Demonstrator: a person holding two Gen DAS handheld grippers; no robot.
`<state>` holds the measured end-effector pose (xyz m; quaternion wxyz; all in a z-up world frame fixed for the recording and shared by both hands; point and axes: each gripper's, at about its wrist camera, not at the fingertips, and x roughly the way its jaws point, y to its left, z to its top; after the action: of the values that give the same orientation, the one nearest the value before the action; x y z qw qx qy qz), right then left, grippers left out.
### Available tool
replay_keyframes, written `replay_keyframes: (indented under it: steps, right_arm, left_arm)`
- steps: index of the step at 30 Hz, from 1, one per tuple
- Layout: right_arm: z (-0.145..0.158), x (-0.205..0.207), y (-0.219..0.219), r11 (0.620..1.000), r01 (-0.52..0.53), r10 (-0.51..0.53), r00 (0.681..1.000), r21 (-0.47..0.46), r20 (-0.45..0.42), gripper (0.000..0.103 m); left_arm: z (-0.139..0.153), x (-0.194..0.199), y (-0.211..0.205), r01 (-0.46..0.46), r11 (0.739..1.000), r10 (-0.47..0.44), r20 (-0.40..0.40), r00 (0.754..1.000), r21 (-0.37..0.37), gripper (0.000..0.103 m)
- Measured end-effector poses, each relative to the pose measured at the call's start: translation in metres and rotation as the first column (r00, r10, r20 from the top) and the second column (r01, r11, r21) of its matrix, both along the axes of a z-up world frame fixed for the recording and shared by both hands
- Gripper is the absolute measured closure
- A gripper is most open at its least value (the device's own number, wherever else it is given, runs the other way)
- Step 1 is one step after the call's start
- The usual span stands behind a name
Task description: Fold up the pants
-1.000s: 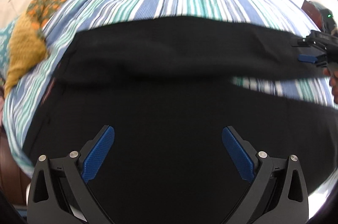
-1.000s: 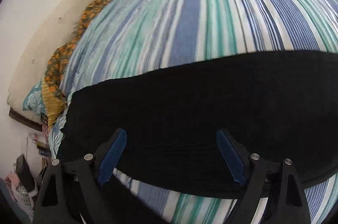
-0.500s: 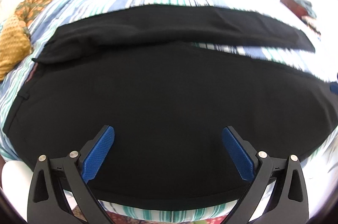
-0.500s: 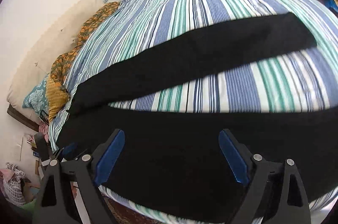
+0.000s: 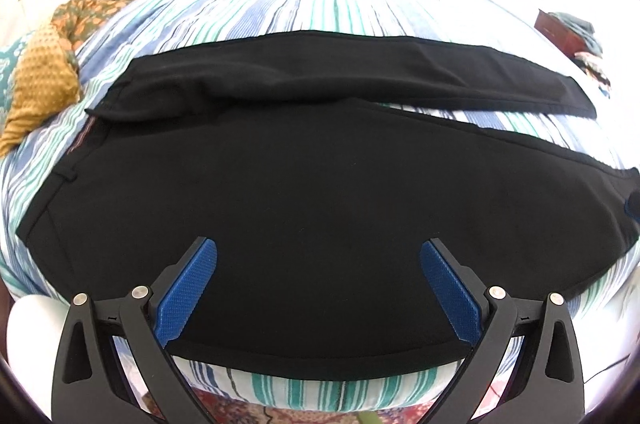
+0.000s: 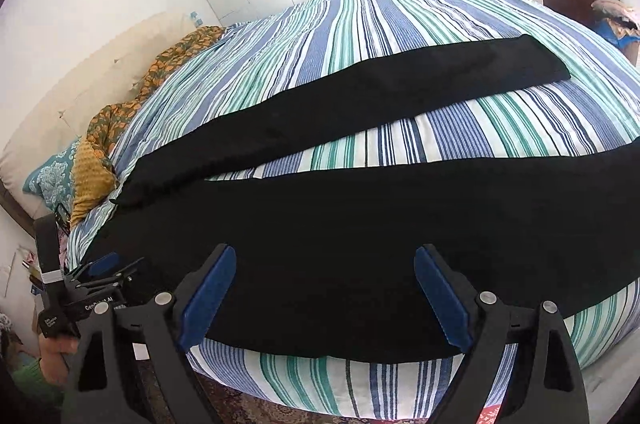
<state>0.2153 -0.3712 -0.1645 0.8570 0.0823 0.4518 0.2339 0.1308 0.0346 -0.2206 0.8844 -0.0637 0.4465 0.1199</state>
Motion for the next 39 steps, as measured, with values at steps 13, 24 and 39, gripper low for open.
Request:
replay_keyframes:
  steps: [13, 24, 39]
  right_arm:
    - [-0.002, -0.002, -0.002, 0.985, 0.079, -0.065, 0.993, -0.151, 0.095, 0.002]
    - [-0.004, -0.002, 0.002, 0.96, 0.103, -0.068, 0.988, -0.259, 0.141, 0.001]
    - [-0.02, -0.002, 0.008, 0.944, 0.088, -0.055, 0.992, -0.318, 0.112, 0.001]
  left_arm:
    - [0.009, -0.005, -0.005, 0.015, 0.999, -0.018, 0.062, 0.998, 0.04, 0.001]
    - [0.005, -0.003, -0.006, 0.029, 0.999, -0.03, 0.051, 0.998, 0.032, 0.001]
    - [0.001, -0.002, -0.007, 0.033, 0.999, -0.034, 0.035, 0.999, 0.036, 0.001]
